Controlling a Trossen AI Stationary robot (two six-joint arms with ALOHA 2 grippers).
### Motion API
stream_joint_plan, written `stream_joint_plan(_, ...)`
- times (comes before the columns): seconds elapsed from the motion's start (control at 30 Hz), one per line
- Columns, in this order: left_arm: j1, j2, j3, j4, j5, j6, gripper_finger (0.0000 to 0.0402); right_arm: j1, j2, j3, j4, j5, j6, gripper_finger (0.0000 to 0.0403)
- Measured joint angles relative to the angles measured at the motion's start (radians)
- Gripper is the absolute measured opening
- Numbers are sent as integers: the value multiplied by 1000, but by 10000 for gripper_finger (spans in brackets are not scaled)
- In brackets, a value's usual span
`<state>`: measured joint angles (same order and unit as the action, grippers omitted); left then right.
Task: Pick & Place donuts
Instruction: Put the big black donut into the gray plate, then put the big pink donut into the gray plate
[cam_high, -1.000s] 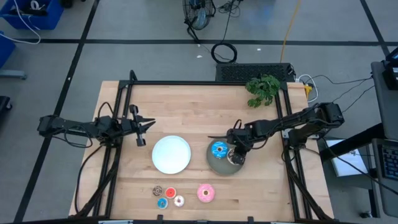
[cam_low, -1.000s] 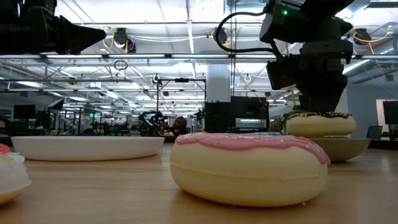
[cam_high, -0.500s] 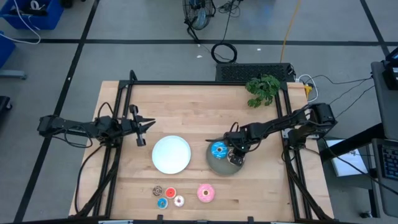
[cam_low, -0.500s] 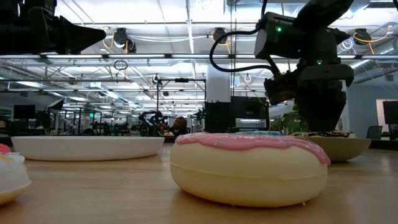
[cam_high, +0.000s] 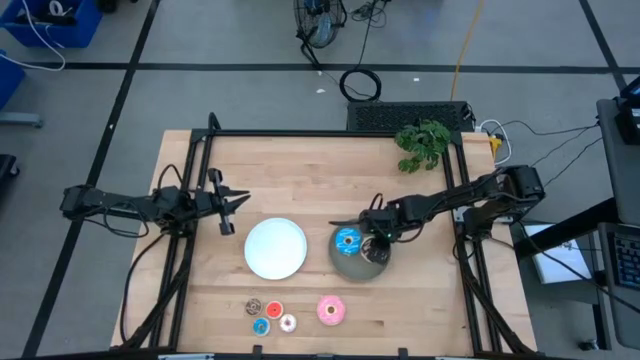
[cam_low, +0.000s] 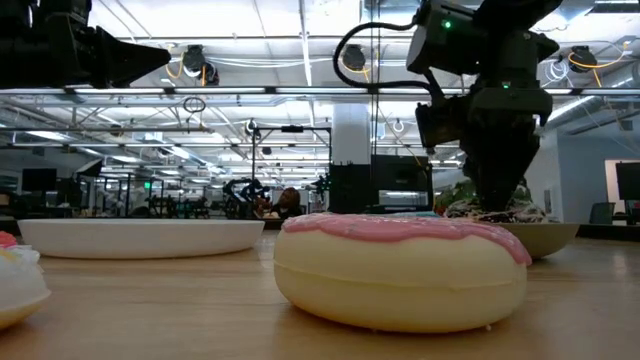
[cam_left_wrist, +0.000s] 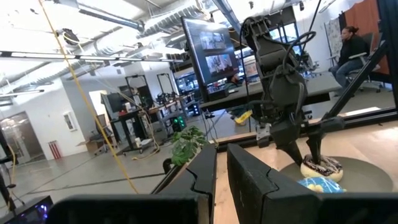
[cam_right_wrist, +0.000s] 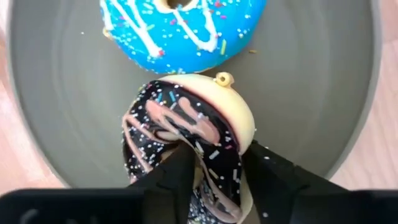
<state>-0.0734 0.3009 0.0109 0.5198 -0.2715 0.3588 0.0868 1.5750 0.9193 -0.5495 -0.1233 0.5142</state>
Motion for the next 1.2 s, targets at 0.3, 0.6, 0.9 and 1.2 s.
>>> stream_joint_plan(0.3, 0, 0, 0, 0, 0, -1, 47, -2, -7, 2, -12, -8, 0, 197)
stream_joint_plan(0.6, 0, 0, 0, 1, 0, 0, 47, -11, -24, 76, -148, -4, -44, 226)
stream_joint_plan(0.9, 0, 0, 0, 0, 0, 1, 47, -21, -116, 182, -228, -3, -134, 215)
stream_joint_plan(1.2, 1, 0, 0, -22, -7, -18, 47, 33, -408, 111, 59, -8, -270, 116)
